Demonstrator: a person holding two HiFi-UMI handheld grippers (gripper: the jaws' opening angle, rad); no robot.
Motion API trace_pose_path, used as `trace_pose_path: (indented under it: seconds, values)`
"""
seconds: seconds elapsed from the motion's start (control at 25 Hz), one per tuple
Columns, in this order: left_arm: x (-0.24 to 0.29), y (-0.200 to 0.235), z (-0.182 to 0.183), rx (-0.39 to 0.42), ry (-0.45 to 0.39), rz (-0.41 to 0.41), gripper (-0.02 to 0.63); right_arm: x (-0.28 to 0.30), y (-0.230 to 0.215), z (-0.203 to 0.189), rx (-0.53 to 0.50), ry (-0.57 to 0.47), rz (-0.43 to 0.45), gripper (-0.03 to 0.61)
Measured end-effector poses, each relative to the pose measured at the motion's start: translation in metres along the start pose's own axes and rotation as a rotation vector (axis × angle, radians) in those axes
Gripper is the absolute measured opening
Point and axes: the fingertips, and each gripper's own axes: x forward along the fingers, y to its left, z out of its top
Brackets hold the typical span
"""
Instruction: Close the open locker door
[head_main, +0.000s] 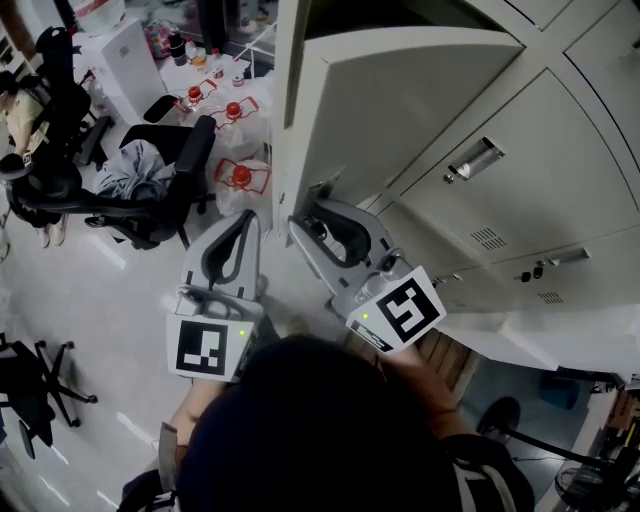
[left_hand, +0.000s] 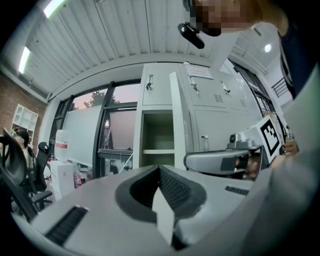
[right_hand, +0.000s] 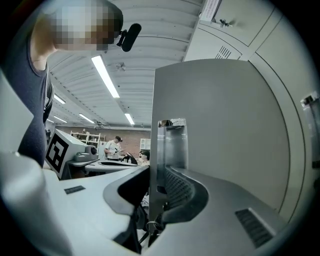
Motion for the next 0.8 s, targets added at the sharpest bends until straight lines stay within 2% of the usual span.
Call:
trace_pose_path:
  seconds: [0.32, 0.8]
  values:
    - [0.033, 0.039, 0.006, 0.003, -0.005, -0.046, 0.002, 0.041, -0.019, -0.002, 0.002, 0.006, -0.055, 0.092]
    - [0.083, 0.07, 0.009, 0.003, -0.018, -0.176, 0.002, 0.075, -0.048, -0.003, 0.002, 0.007, -0.151, 0.074]
